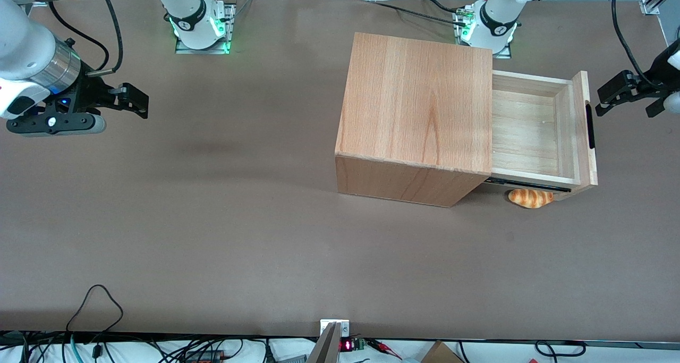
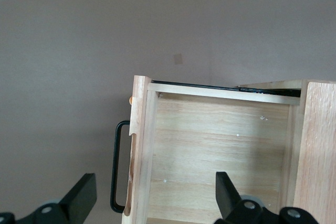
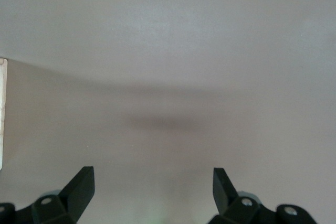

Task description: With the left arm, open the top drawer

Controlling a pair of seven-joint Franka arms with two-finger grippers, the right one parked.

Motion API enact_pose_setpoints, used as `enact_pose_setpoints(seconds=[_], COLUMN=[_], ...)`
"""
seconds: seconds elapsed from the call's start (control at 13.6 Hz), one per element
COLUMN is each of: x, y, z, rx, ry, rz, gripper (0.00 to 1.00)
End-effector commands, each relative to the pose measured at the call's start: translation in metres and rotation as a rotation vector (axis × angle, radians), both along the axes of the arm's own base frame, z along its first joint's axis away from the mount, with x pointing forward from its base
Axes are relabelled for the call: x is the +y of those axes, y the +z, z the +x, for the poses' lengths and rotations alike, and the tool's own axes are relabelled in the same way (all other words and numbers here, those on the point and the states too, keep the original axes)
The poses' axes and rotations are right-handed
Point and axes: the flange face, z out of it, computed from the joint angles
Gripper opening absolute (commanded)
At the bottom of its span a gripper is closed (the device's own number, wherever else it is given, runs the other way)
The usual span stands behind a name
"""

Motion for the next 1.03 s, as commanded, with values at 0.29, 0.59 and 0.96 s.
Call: enact_pose_setpoints(seconds=[0.29, 0.59, 0.96], x=[0.017, 0.008, 0.004], y=[0.002, 0.002, 0.001], z=[0.004, 0.001, -0.001], rx=[-0.002, 0.013, 0.025], ry=[-0.008, 0.019, 0.048], rz=[0.012, 0.009, 0.005], gripper=[1.00, 1.00, 1.00])
